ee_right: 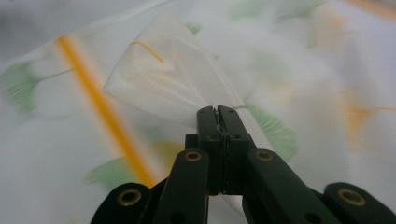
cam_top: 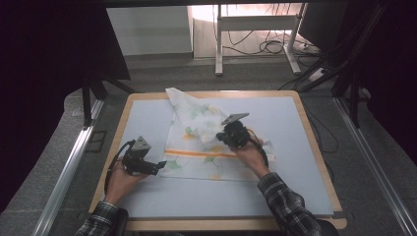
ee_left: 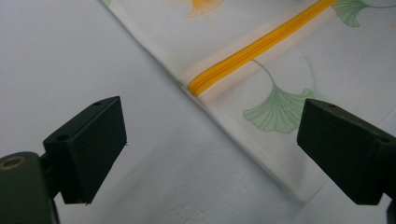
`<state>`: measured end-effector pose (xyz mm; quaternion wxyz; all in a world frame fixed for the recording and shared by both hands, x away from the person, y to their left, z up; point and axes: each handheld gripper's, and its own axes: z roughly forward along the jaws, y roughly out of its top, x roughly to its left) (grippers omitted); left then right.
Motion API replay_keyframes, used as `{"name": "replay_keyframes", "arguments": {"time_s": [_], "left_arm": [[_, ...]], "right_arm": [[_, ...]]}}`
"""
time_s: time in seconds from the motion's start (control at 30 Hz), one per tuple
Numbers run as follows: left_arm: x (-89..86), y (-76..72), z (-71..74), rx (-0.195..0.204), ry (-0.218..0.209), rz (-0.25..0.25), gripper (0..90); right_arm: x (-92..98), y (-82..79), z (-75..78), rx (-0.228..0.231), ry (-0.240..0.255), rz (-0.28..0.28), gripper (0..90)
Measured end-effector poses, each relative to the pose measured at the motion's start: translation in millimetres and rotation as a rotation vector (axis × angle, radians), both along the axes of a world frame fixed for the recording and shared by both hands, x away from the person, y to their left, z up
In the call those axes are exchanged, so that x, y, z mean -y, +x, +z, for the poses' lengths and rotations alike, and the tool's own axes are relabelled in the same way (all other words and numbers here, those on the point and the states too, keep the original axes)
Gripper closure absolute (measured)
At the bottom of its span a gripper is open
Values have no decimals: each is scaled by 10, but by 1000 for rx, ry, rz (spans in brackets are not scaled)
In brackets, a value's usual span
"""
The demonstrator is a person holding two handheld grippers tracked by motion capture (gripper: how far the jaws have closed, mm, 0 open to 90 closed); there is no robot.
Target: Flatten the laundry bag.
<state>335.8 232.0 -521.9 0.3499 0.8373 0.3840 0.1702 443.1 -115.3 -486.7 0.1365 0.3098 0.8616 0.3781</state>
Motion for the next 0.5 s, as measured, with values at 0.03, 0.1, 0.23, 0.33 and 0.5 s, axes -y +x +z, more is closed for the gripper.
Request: {"name": "replay_keyframes", "arguments": {"time_s": [0.03,0.1,0.23,0.33,0.5], "left_arm": [[20,3,1,0,3,-3,79],[57,12,3,2,13,-11,79],[109,34,0,0,26,-22,81],[126,46,5,0,19,-28,83],[153,58,-1,1,32,-33,99]], "right_arm": [[77,82,37,4,13,-30,889],[252,256,129,20,26,-99,889],[531,515,281,40,51,-215,889],[725,681,384,52,65,-294,888],[988,901,596,121,60,-416,860]]}}
